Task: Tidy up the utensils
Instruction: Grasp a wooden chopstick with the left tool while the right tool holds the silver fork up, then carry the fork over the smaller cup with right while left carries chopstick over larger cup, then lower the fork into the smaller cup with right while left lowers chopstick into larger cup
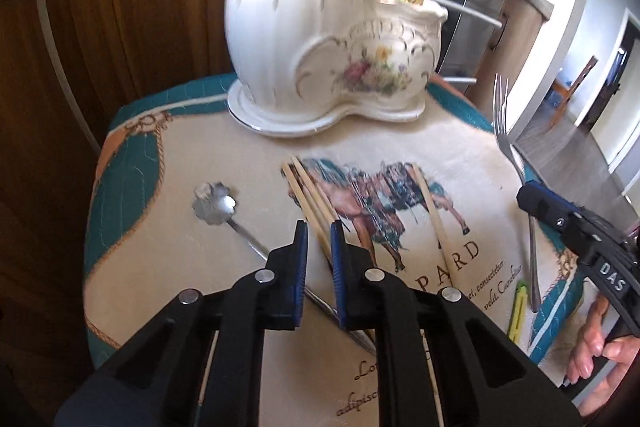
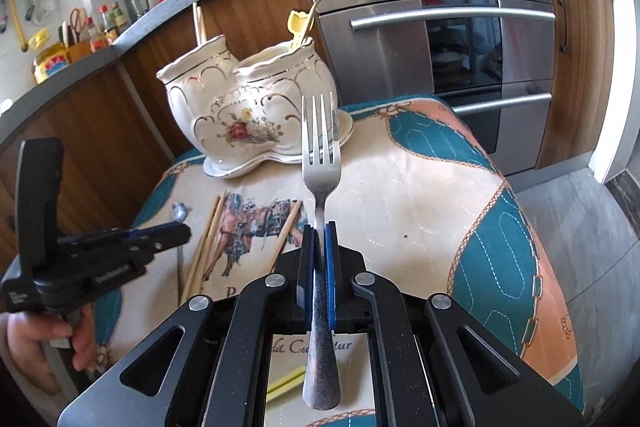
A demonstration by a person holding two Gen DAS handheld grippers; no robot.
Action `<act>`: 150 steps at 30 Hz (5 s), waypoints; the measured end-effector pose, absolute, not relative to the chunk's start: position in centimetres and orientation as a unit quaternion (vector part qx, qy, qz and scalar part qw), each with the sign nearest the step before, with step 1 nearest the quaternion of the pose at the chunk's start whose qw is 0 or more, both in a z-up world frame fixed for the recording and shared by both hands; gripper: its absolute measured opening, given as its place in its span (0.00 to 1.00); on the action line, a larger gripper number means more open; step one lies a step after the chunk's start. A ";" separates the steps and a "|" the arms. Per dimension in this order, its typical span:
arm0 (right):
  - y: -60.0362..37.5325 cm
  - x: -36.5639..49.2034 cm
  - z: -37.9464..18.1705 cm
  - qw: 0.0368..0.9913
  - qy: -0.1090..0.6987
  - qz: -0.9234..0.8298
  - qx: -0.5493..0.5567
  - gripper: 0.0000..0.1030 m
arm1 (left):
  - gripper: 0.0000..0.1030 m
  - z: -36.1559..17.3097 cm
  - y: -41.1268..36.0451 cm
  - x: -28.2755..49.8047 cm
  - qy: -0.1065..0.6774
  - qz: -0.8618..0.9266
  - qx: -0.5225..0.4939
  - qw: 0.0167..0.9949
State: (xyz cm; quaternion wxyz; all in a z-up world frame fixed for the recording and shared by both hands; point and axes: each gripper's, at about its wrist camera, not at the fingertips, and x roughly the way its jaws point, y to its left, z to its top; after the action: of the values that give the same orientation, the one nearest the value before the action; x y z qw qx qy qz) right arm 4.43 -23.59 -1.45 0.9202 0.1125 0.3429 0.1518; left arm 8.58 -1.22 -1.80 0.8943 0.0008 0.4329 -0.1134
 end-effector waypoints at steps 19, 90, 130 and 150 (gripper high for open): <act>-24.3 4.3 -1.6 0.917 0.341 0.170 0.116 0.06 | 0.09 -3.0 -3.4 10.0 0.448 -0.064 0.048 0.891; -19.5 16.0 5.8 0.962 0.166 0.208 0.064 0.06 | 0.05 8.7 3.5 14.7 0.151 -0.145 -0.051 0.976; -18.3 15.5 4.9 0.971 0.174 0.159 0.045 0.06 | 0.17 8.0 3.3 14.6 0.162 -0.151 -0.031 0.975; -19.1 15.0 5.5 0.971 0.177 0.153 0.047 0.39 | 0.60 8.6 3.4 13.6 0.142 -0.134 -0.021 0.981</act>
State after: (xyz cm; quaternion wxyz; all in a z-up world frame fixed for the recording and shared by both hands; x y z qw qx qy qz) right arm 14.96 -19.12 5.46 0.9711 0.0467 0.1769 0.1530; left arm 13.60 3.43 8.64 0.9806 -0.0213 0.1415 -0.1342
